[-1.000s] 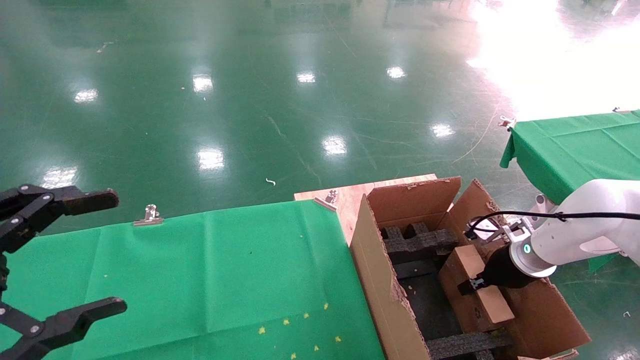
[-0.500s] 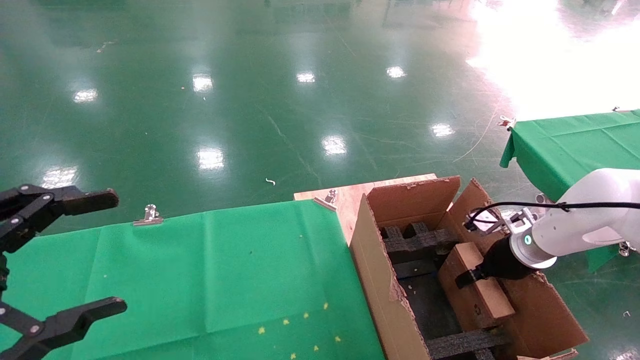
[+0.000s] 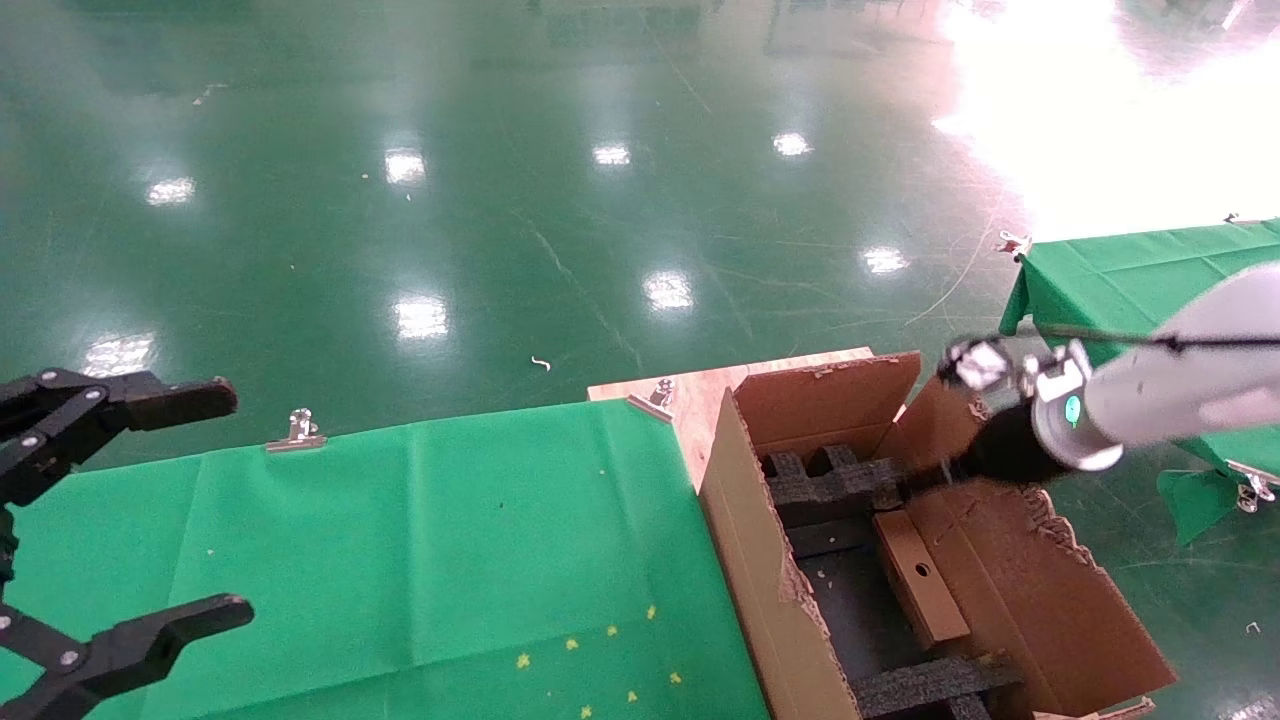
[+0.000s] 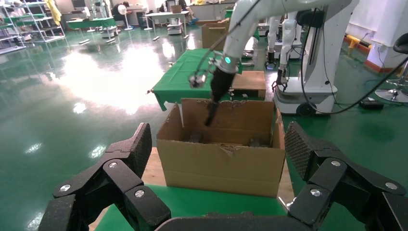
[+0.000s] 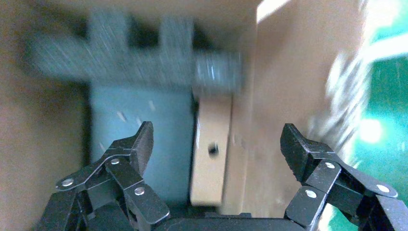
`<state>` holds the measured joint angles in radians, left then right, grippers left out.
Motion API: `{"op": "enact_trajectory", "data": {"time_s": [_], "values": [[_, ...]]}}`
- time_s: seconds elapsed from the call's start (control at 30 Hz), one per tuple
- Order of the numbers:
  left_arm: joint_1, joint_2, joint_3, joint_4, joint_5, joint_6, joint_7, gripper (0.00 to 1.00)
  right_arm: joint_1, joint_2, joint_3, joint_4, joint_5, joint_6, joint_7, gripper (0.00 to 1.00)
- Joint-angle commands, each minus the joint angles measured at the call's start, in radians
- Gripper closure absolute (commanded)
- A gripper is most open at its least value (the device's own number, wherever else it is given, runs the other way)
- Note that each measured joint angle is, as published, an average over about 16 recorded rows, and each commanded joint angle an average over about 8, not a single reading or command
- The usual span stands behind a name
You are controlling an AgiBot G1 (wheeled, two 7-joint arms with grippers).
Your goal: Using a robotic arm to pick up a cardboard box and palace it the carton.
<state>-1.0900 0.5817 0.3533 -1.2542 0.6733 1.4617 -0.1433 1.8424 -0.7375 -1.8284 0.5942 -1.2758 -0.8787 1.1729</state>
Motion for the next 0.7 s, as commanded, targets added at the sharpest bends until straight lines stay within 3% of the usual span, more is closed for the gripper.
{"op": "enact_trajectory", "data": {"time_s": [0.03,0.4,0.7], "values": [[0.000,0.000,0.000,0.000,0.000,0.000,0.000,0.00,0.030,0.003,0.010,0.008,0.002,0.004,-0.001,0.00],[0.000,0.000,0.000,0.000,0.000,0.000,0.000,0.00,0.205,0.077,0.093,0.202,0.084,-0.061,-0.014,0.00],[0.000,0.000,0.000,0.000,0.000,0.000,0.000,0.00,0.273,0.145,0.153,0.325,0.178,-0.134,0.003,0.00]]}}
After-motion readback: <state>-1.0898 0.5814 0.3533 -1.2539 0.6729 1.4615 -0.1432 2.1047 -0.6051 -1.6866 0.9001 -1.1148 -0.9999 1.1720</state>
